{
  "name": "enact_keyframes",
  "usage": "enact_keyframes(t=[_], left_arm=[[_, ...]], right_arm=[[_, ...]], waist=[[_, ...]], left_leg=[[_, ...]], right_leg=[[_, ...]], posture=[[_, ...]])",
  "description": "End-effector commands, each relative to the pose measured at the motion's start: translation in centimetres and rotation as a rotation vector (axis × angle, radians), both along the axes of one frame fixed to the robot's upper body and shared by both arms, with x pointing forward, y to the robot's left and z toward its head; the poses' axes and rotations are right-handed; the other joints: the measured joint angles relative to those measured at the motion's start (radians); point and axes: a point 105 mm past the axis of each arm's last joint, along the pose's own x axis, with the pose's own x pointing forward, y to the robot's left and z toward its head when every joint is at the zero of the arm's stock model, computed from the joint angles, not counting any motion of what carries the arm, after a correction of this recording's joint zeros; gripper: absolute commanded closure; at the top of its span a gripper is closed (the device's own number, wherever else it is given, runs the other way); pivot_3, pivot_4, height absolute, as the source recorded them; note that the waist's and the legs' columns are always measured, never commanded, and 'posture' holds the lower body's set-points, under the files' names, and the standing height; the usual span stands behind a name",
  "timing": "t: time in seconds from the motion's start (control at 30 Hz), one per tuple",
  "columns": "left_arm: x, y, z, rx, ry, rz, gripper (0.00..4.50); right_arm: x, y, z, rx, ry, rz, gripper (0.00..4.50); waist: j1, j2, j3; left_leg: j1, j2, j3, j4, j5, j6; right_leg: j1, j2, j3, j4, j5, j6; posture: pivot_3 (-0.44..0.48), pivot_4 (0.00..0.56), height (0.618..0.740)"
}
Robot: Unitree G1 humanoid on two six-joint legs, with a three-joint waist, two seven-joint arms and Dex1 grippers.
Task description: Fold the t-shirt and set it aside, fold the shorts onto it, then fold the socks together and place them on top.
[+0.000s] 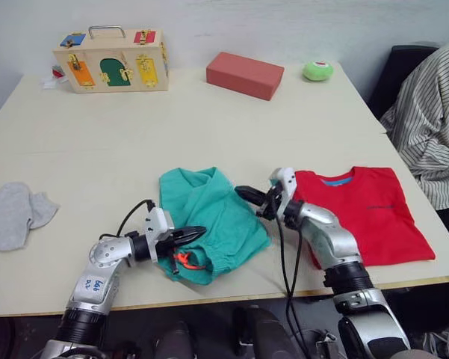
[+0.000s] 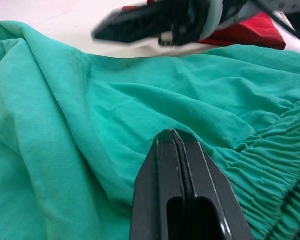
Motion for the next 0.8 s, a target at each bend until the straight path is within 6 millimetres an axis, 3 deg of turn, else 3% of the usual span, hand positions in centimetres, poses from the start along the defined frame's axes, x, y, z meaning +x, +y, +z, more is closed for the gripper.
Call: enact_keyframes(t=[0.03, 0.2, 0.33, 0.6, 0.7, 0.8], left_arm=[[-0.2, 0.9, 1.4, -0.074, -0.008, 0.013, 4.5], [-0.9, 1.4, 4.1, -0.126, -0.04, -0.07, 4.5], [-0.8, 1.7, 3.9, -0.099, -0.049, -0.092, 4.5], [-0.9, 1.1, 3.0, -0.092, -0.048, -0.124, 4.5], [-0.9, 1.1, 2.9, -0.095, -0.048, -0.118, 4.5], [-1.1, 1.3, 2.6, -0.094, -0.045, -0.106, 4.5]], right_arm=[[-1.3, -0.7, 2.0, 0.019, 0.091, 0.089, 3.2], [-1.7, -2.8, 1.2, -0.064, 0.483, 0.141, 1.41], [-1.1, -3.0, -0.7, -0.137, 0.679, 0.121, 0.02], [-2.2, 1.7, -0.9, -0.106, 0.826, 0.304, 0.01], [-1.9, 2.7, -1.2, -0.111, 0.822, 0.304, 0.64], [-1.3, 3.2, -0.8, -0.069, 0.812, 0.285, 1.72]], waist=[[-0.002, 0.0, 0.0], [-0.009, 0.001, 0.001], [-0.01, 0.001, 0.001], [-0.017, 0.001, 0.001], [-0.014, 0.001, 0.001], [-0.014, 0.001, 0.001]], left_leg=[[0.0, 0.0, 0.0, 0.0, 0.0, 0.0], [-0.001, 0.0, -0.001, 0.0, 0.0, 0.0], [-0.001, 0.0, -0.001, 0.0, 0.0, 0.001], [-0.002, 0.0, 0.0, 0.0, 0.0, 0.0], [-0.002, 0.0, -0.001, 0.0, 0.0, 0.0], [-0.003, 0.0, -0.001, 0.0, 0.0, 0.0]], right_leg=[[0.0, 0.0, 0.0, 0.0, 0.0, 0.0], [-0.001, 0.0, -0.001, 0.0, 0.0, 0.0], [-0.001, 0.0, -0.001, -0.001, 0.0, -0.001], [-0.001, 0.0, -0.001, -0.002, -0.001, -0.001], [-0.001, 0.0, -0.002, -0.001, -0.001, -0.001], [-0.001, 0.0, -0.002, -0.002, -0.001, -0.001]], posture=[[0.0, 0.15, 0.74], [0.0, 0.15, 0.74], [0.0, 0.15, 0.74], [0.0, 0.15, 0.74], [0.0, 0.15, 0.74], [0.0, 0.15, 0.74]])
